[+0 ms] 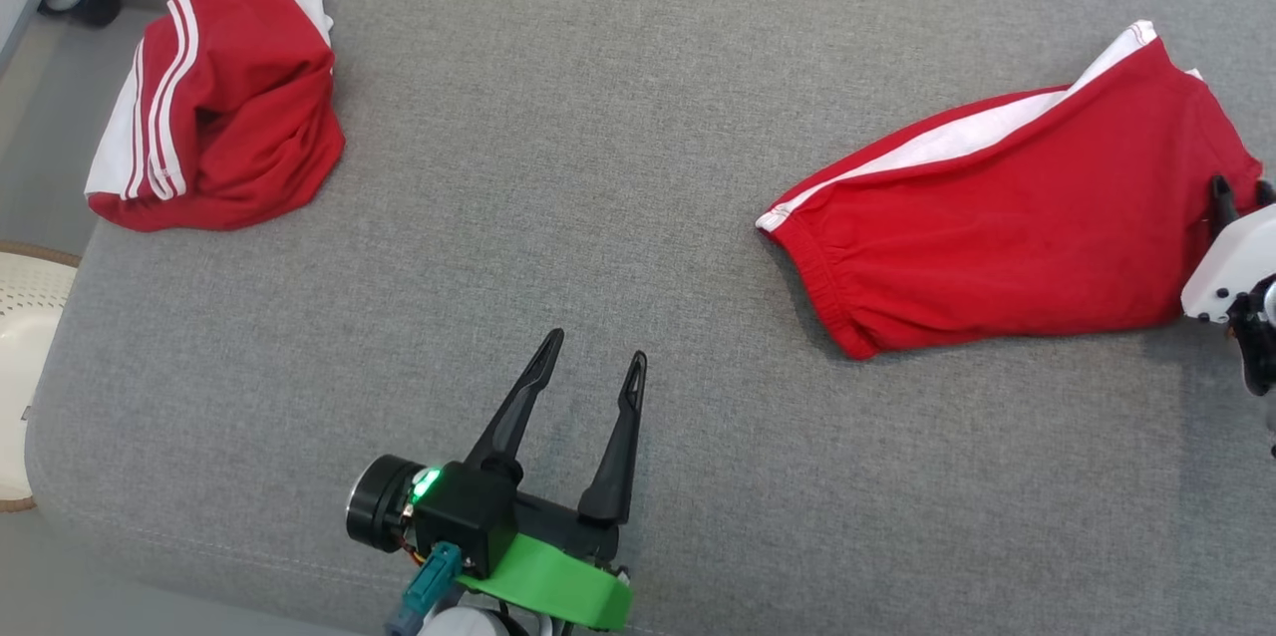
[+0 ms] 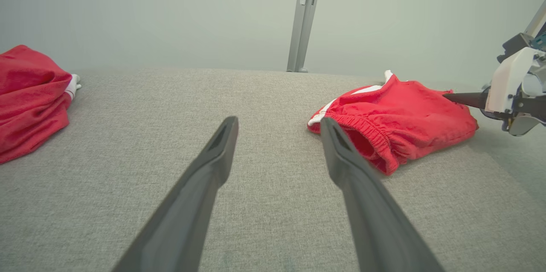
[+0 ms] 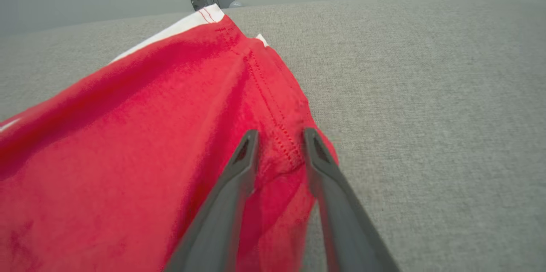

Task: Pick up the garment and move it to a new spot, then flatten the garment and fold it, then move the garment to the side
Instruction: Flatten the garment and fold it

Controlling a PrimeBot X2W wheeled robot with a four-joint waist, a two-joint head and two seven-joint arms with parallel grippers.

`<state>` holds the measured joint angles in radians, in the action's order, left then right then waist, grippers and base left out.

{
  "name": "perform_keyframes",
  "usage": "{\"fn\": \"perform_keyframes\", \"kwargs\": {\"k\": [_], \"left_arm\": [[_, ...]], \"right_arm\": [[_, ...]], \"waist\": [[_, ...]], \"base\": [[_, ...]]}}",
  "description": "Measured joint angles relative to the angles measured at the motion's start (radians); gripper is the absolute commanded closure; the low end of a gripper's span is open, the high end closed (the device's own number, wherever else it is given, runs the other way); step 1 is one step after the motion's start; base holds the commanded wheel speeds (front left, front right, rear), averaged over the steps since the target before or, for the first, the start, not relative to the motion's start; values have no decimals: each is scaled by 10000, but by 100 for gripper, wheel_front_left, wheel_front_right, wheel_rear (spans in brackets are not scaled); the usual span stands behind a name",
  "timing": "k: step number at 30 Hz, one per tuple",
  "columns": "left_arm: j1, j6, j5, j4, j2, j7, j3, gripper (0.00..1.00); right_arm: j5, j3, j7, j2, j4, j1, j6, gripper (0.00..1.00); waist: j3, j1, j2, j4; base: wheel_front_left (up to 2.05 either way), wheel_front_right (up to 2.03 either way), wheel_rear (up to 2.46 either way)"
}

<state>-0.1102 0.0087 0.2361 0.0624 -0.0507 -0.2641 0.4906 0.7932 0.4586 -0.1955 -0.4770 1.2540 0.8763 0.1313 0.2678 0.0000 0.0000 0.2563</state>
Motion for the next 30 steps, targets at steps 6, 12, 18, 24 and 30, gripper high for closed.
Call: {"fn": "perform_keyframes", "kwargs": {"k": [6, 12, 18, 24, 30], "left_arm": [[-11, -44, -35, -79, 2, 0, 10, 0], [-33, -56, -134, -79, 2, 0, -44, 0], [-32, -115, -201, -8, 2, 0, -33, 0], [-102, -224, -286, 82, 2, 0, 79, 0], [-206, -351, -395, 161, 4, 0, 157, 0]], "right_arm": [[-42, -48, -59, 157, 144, 5, 0, 100], [59, -196, -174, 98, 194, 2, 0, 100], [274, -397, -267, 82, 232, -104, 0, 32], [489, -690, -249, 46, 291, -115, 0, 0], [665, -999, 174, -10, 322, -111, 0, 0]], "waist": [[-13, 0, 0, -145], [-1, 0, 0, -312], [-27, 0, 0, -437], [-12, 0, 0, -335], [90, 0, 0, -112]], "base": [[0, 0, 0], [0, 0, 0], [0, 0, 0], [0, 0, 0], [0, 0, 0]]}}
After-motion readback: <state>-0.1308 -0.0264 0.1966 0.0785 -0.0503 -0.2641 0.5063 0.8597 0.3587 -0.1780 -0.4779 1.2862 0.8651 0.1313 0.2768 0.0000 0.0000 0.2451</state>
